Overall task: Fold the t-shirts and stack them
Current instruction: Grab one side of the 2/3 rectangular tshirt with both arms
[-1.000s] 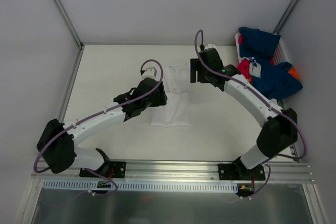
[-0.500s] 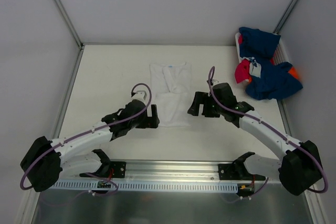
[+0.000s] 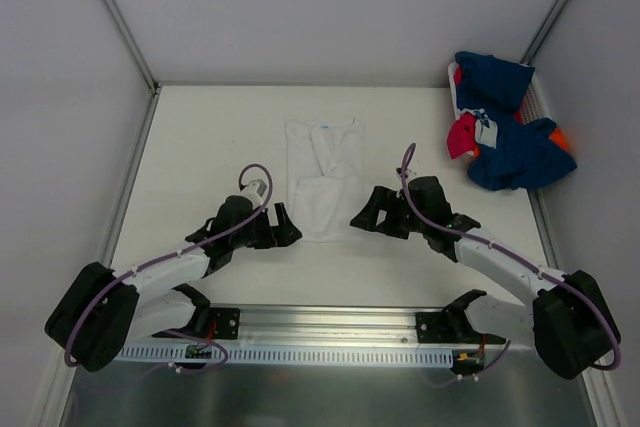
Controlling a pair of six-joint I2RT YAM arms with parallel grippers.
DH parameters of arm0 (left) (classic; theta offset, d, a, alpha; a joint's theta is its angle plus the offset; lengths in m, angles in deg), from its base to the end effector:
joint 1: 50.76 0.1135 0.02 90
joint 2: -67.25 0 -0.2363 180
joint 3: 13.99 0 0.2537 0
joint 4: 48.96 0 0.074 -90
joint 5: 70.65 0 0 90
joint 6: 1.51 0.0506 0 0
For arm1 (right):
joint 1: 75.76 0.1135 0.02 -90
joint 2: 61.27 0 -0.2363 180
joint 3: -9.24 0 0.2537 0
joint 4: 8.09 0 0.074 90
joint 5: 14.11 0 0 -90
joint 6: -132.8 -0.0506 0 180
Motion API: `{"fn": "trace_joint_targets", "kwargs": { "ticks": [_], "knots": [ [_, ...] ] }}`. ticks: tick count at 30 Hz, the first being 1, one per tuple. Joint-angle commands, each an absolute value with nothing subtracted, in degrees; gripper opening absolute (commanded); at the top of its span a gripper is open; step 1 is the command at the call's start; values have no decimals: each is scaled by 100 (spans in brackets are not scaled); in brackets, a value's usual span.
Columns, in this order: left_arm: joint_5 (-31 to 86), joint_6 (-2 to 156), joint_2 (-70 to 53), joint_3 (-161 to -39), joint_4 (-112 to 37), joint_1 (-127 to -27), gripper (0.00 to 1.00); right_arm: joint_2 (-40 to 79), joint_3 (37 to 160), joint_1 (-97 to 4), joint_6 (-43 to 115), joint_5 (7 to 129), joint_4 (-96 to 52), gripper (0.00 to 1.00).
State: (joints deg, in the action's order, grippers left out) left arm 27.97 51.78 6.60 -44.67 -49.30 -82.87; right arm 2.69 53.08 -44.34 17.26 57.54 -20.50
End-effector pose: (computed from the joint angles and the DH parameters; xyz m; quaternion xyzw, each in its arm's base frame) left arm 0.1923 -0.1296 0.1314 0.0032 0.8628 -0.3369 0.3769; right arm 0.2113 0.1478 0.1729 -0.1210 0.8606 0.3492 0.3505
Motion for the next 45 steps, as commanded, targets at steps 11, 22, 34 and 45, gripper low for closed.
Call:
{"fn": "trace_joint_targets", "kwargs": {
  "ticks": [11, 22, 34, 45],
  "knots": [
    [3508, 5140, -860, -4472, -6498, -8099, 99, 525, 5044, -4421, 1530, 6042, -1651, 94],
    [3552, 5158, -1141, -4481, -6507, -8081, 99, 1966, 4973, -4289, 1196, 5884, -474, 93],
    [3640, 5158, -1273, -4525, -6516, -8073, 98, 2960, 5263, -3946, 949, 5866, 55, 91],
    [3719, 5290, -1686, -4762, -6261, -8073, 0, 2847, 5456, -3727, 1125, 6252, -436, 90]
  ]
}}
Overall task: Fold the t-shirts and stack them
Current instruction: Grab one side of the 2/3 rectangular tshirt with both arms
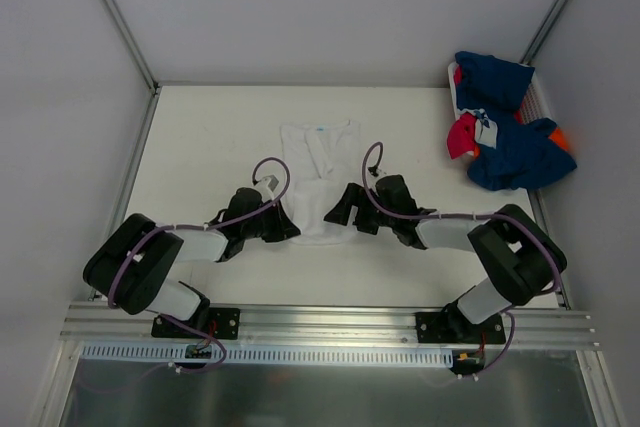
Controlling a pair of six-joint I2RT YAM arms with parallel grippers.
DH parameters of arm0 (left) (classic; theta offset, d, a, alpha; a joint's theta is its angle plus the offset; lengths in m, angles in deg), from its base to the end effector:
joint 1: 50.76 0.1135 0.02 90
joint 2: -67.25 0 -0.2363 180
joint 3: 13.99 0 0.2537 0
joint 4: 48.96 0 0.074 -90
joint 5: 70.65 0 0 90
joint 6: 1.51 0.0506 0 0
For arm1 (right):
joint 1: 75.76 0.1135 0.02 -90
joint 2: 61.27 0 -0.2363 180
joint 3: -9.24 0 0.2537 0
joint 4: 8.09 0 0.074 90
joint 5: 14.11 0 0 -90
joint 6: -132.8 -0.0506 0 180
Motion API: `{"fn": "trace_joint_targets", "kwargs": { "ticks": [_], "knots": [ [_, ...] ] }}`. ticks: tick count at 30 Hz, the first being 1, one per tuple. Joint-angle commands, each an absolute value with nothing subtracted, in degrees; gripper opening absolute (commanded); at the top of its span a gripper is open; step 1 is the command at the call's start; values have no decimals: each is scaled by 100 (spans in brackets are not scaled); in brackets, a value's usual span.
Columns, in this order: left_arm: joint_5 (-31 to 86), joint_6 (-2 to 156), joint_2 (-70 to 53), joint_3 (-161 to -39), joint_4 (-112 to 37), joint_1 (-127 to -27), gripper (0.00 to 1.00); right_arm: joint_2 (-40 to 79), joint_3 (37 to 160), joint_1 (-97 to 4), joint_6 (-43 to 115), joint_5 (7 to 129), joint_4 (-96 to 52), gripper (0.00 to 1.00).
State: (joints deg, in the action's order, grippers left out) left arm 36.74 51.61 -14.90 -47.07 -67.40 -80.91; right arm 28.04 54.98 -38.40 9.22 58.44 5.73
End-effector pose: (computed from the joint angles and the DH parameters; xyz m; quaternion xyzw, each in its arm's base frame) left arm 0.2165 -0.1432 0.0936 0.0243 0.8617 -0.3798 0.3356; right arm 0.2349 0.1984 0.1142 -0.1043 0.8519 0.3947 0.3279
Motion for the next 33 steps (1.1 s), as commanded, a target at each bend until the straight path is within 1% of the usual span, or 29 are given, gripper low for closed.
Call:
{"fn": "trace_joint_targets", "kwargs": {
  "ticks": [1, 4, 5, 6, 8, 9, 10, 11, 12, 18, 22, 25, 26, 28, 29, 33],
  "knots": [
    [3736, 5298, -1695, -4771, -6261, -8073, 0, 2785, 5491, -3683, 1160, 6340, -689, 90],
    [3745, 5316, -1713, -4789, -6252, -8073, 0, 2487, 5553, -3569, 1283, 6718, -1243, 86],
    [3754, 5316, -1704, -4797, -6244, -8073, 0, 2408, 5579, -3533, 1327, 6815, -1368, 84],
    [3754, 5325, -1695, -4798, -6235, -8073, 0, 2320, 5579, -3507, 1362, 7042, -1508, 72],
    [3737, 5351, -1687, -4824, -6182, -8073, 0, 2082, 5562, -3419, 1371, 7289, -1825, 58],
    [3745, 5360, -1687, -4824, -6165, -8073, 0, 2021, 5553, -3401, 1389, 7342, -1904, 34],
    [3737, 5369, -1687, -4824, -6156, -8073, 0, 1924, 5553, -3349, 1406, 7413, -2105, 17],
    [3737, 5369, -1678, -4833, -6138, -8081, 0, 1871, 5536, -3314, 1406, 7553, -2151, 6],
    [3745, 5369, -1669, -4841, -6129, -8073, 0, 1853, 5536, -3287, 1441, 7728, -2369, 0],
    [3763, 5281, -1494, -4701, -6094, -8081, 0, 1871, 5387, -3147, 1486, 7906, -2397, 0],
    [3728, 5115, -985, -4333, -5841, -8125, 0, 1862, 5298, -2892, 1407, 7958, -2458, 0],
    [3579, 4922, -256, -4174, -5419, -8353, 0, 1800, 5272, -2638, 1310, 8054, -2598, 0],
    [3500, 4860, 225, -4113, -5035, -8450, 0, 1765, 5272, -2550, 1266, 8107, -2651, 0],
    [3255, 4666, 745, -4094, -4593, -8774, 0, 1625, 5324, -2269, 1117, 8195, -2853, 0],
    [3175, 4614, 1261, -4103, -4174, -8854, 0, 1572, 5368, -2172, 1055, 8326, -2950, 1],
    [2920, 4516, 2153, -4243, -3354, -8934, 0, 1256, 5728, -1601, 809, 8792, -3687, 0]
  ]
}}
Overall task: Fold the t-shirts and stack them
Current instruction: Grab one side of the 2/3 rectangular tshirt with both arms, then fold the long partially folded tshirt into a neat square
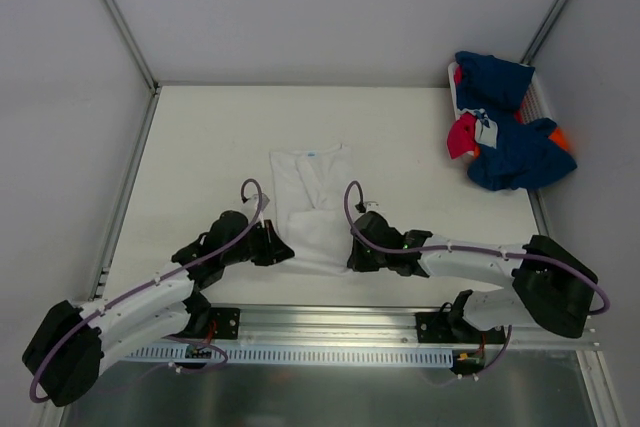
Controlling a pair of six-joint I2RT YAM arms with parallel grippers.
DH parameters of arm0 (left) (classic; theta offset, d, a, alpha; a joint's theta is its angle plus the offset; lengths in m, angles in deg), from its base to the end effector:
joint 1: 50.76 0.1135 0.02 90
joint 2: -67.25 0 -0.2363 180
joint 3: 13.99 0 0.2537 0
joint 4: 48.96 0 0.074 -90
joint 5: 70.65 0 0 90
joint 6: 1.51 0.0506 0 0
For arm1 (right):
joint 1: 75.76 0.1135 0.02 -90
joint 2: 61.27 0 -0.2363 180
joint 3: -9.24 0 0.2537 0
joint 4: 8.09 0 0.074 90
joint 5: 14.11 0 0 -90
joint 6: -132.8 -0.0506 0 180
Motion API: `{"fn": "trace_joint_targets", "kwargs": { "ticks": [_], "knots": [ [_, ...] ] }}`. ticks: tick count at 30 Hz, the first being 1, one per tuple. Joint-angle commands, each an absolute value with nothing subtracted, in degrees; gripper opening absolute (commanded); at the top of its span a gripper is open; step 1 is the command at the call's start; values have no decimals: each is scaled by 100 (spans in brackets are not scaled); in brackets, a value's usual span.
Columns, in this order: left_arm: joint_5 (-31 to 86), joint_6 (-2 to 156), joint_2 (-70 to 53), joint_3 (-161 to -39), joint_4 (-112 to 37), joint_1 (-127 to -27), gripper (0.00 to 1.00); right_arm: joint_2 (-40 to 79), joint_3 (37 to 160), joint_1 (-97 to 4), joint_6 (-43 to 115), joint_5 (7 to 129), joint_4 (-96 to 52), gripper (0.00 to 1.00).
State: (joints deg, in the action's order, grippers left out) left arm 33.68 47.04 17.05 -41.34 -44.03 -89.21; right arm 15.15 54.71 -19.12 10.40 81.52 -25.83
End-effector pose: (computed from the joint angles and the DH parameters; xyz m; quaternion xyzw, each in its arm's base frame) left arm 0.1578 -0.1413 0.1392 0.0422 0.8509 -0.4110 0.3244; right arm 0.1494 0.2179 0.1193 -0.1793 0.9174 0.2143 0.2834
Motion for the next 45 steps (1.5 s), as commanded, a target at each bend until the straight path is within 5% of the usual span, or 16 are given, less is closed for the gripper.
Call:
{"fn": "trace_joint_targets", "kwargs": {
  "ticks": [1, 15, 45],
  "knots": [
    [2876, 4560, 2233, -4340, -3239, -8934, 0, 1134, 5825, -1539, 800, 8898, -3820, 1],
    [1742, 5421, 837, -6150, -2930, -8925, 0, 1685, 8118, -1924, 2038, 9980, -4797, 0],
    [1706, 6538, -3935, -9982, -2895, -7256, 0, 6194, 12767, -4420, 3770, 7906, -4832, 1]
  ]
}}
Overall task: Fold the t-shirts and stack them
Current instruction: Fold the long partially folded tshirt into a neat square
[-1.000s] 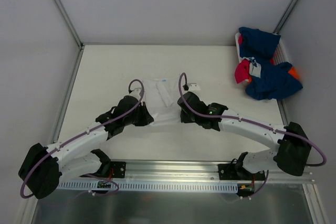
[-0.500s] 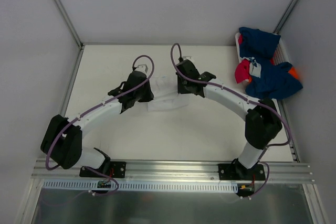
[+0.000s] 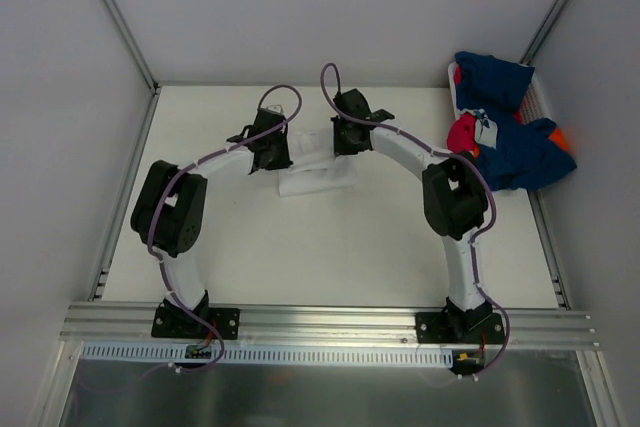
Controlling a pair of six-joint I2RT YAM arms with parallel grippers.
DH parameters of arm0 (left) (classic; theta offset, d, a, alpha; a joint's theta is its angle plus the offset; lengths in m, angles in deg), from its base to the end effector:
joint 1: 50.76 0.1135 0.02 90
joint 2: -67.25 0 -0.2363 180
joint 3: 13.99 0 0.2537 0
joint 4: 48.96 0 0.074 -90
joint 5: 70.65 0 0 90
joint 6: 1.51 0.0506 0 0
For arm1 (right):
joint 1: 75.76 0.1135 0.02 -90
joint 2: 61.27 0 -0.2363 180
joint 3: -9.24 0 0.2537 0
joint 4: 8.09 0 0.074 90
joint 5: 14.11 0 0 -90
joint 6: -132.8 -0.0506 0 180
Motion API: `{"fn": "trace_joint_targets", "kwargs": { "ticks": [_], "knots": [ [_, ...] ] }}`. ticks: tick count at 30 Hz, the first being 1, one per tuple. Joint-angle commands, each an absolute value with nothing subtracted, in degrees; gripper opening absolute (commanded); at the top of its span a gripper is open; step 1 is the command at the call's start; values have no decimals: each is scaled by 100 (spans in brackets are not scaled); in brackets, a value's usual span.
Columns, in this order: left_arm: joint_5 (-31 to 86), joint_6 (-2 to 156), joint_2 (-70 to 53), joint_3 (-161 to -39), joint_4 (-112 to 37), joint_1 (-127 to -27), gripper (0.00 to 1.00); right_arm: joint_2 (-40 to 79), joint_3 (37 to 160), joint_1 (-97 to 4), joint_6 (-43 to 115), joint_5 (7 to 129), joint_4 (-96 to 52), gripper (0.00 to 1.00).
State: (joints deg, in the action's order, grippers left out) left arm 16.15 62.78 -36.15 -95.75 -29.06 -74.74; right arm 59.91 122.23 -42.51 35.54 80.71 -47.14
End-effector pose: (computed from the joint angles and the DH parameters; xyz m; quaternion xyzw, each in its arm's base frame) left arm 0.3701 -0.1615 0.1672 -0.0252 0.9113 -0.1493 0.3830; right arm 0.4020 0.2585 0.1882 -0.1943 0.9100 0.0894 0.3553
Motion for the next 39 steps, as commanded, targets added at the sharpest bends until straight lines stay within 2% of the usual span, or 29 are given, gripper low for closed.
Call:
{"fn": "trace_joint_targets", "kwargs": {
  "ticks": [1, 3, 5, 6, 8, 9, 10, 11, 12, 14, 19, 20, 21, 22, 23, 24, 25, 26, 32, 39],
  "knots": [
    [1759, 6538, -4067, -10087, -2895, -7203, 0, 6264, 12847, -4499, 3762, 7879, -4823, 1],
    [1916, 6538, -4401, -10430, -2886, -7072, 0, 6467, 13110, -4561, 3771, 7853, -4823, 1],
    [1917, 6529, -4699, -10773, -2895, -7009, 0, 6581, 13295, -4667, 3753, 7844, -4823, 6],
    [1917, 6512, -4762, -10887, -2895, -6992, 19, 6703, 13514, -4702, 3770, 7844, -4823, 21],
    [1882, 6520, -4894, -11212, -2886, -6974, 42, 6783, 13708, -4772, 3788, 7861, -4823, 41],
    [1847, 6538, -4921, -11335, -2886, -6974, 70, 6818, 13805, -4798, 3823, 7914, -4832, 48],
    [1751, 6564, -4930, -11554, -2886, -6974, 81, 6828, 13945, -4834, 3849, 7975, -4823, 52],
    [1716, 6582, -4895, -11643, -2886, -6974, 86, 6819, 14008, -4851, 3876, 8019, -4832, 55],
    [1672, 6651, -4877, -11757, -2877, -6974, 99, 6775, 14060, -4895, 3937, 8150, -4832, 57],
    [1610, 6722, -4816, -12056, -2851, -6965, 99, 6696, 14113, -4930, 3990, 8309, -4823, 59],
    [1759, 6723, -4561, -12296, -2684, -6957, 99, 6196, 13728, -4974, 4122, 8451, -4797, 59],
    [1811, 6670, -4352, -12208, -2684, -6965, 92, 5934, 13570, -4983, 4114, 8320, -4744, 59],
    [1916, 6539, -4254, -12094, -2693, -6974, 82, 5783, 13160, -4957, 4113, 8266, -4587, 57],
    [2109, 6468, -4149, -11858, -2693, -6983, 66, 5625, 12929, -4948, 4087, 8231, -4507, 54],
    [2232, 6398, -3965, -11733, -2684, -7000, 10, 5319, 12483, -4931, 4052, 8161, -4367, 41],
    [2451, 6293, -3876, -11593, -2693, -7027, 0, 5159, 12279, -4878, 4052, 8143, -4296, 25],
    [2497, 6257, -3779, -11296, -2684, -7070, 0, 5010, 12085, -4834, 4035, 8195, -4269, 10],
    [2506, 6239, -3613, -11145, -2684, -7114, 0, 4869, 11918, -4799, 4017, 8300, -4261, 1],
    [2673, 5949, -3137, -10081, -2701, -7545, 0, 4244, 11003, -4544, 3876, 7898, -4217, 0],
    [2700, 5747, -3470, -9781, -2798, -8002, 0, 4656, 10993, -4368, 3499, 7326, -4120, 0]
  ]
}}
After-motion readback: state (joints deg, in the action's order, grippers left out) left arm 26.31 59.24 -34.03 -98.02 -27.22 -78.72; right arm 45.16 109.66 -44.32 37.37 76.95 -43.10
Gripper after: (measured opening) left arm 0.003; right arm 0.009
